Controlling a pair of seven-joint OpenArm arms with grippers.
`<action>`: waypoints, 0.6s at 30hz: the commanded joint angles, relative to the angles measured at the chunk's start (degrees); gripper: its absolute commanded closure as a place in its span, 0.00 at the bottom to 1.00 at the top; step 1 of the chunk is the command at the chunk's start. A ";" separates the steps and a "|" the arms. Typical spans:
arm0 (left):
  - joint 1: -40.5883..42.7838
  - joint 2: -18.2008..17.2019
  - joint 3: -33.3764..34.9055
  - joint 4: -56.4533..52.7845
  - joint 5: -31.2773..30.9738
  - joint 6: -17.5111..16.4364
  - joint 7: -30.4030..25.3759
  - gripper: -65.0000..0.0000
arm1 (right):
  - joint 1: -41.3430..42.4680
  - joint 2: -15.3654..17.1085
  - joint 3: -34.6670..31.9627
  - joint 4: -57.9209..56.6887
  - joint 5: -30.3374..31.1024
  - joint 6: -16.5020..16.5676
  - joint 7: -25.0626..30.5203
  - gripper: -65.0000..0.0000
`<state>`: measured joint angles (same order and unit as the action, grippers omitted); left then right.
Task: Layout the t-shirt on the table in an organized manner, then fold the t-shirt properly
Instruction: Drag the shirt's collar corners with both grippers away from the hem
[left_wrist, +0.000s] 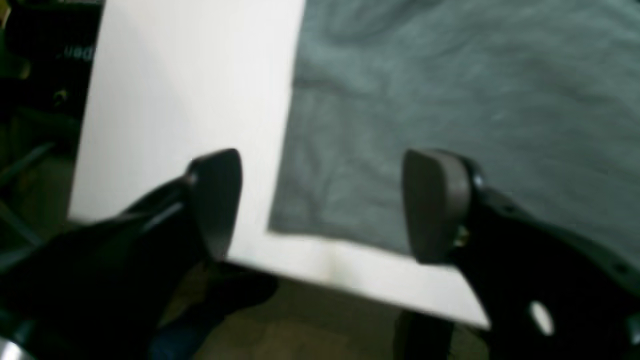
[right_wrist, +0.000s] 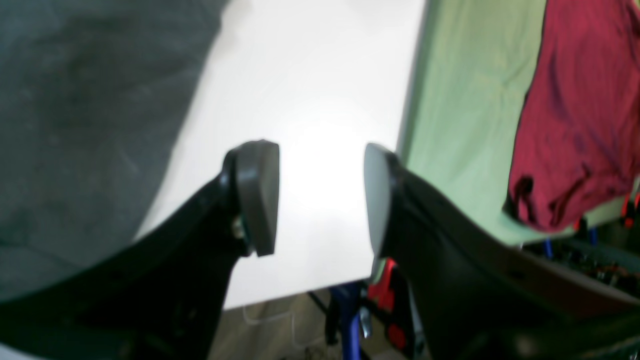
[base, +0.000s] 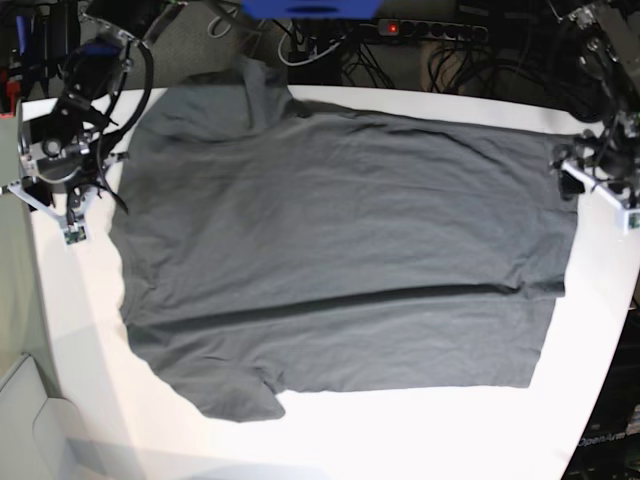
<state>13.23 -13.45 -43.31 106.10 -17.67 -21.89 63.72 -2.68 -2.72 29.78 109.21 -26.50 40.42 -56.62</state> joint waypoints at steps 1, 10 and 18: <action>0.08 -0.48 -2.18 0.93 -0.13 -1.45 -0.73 0.19 | 0.00 0.39 0.95 1.08 0.08 -0.42 -0.21 0.56; 6.33 -0.39 -4.73 -6.54 -0.13 -8.75 -10.58 0.13 | -2.64 0.30 4.46 1.08 0.08 -0.42 -2.41 0.56; 5.80 -0.39 -2.80 -15.77 -0.13 -8.84 -18.93 0.13 | -3.78 -0.93 4.55 1.08 0.08 -0.42 -2.24 0.56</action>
<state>19.40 -12.82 -45.95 89.54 -16.99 -30.65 45.91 -6.74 -4.25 34.20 109.21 -25.96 40.45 -59.33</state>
